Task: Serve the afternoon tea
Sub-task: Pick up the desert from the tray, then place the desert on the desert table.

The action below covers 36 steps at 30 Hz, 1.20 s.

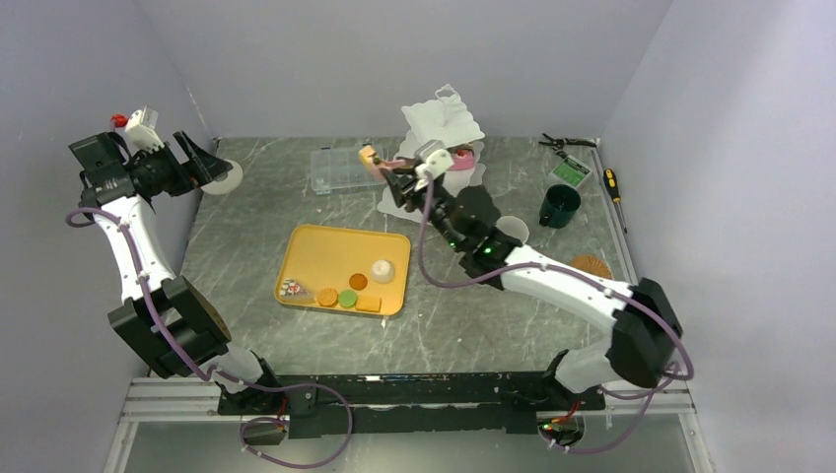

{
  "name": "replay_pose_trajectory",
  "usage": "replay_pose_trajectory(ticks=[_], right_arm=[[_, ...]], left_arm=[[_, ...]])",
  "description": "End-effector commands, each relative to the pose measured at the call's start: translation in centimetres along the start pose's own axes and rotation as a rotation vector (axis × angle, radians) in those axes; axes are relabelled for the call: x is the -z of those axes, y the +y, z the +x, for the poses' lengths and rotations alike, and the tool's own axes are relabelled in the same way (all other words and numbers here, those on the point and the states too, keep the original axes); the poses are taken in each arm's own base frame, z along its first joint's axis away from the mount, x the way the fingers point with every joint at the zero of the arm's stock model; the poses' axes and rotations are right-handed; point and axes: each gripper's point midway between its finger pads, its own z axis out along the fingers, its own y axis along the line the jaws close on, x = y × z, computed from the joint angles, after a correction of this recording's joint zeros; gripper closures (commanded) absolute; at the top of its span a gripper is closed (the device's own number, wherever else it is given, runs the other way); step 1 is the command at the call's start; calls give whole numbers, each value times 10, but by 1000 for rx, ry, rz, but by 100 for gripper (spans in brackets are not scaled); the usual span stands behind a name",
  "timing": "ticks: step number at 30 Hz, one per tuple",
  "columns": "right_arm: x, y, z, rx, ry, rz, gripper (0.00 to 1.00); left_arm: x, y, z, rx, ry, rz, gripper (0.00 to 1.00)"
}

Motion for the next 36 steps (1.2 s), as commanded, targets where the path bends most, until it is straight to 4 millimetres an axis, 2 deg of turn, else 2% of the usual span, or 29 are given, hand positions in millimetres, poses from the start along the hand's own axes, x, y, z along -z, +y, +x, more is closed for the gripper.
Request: replay_pose_trajectory(ticks=[1, 4, 9, 18, 30, 36], right_arm=[[30, -27, 20, 59, 117, 24, 63], [44, -49, 23, 67, 144, 64, 64], [62, -73, 39, 80, 189, 120, 64], [72, -119, 55, 90, 193, 243, 64], [68, -146, 56, 81, 168, 276, 65], [60, -155, 65, 77, 153, 286, 64]], left_arm=[[6, -9, -14, -35, -41, 31, 7], [6, -9, -14, -34, -45, 33, 7], [7, -9, -16, -28, -48, 37, 7], [4, -7, -14, -14, -45, 42, 7], [4, -6, -12, -14, -42, 37, 7], [5, -7, -12, -15, -43, 38, 7]])
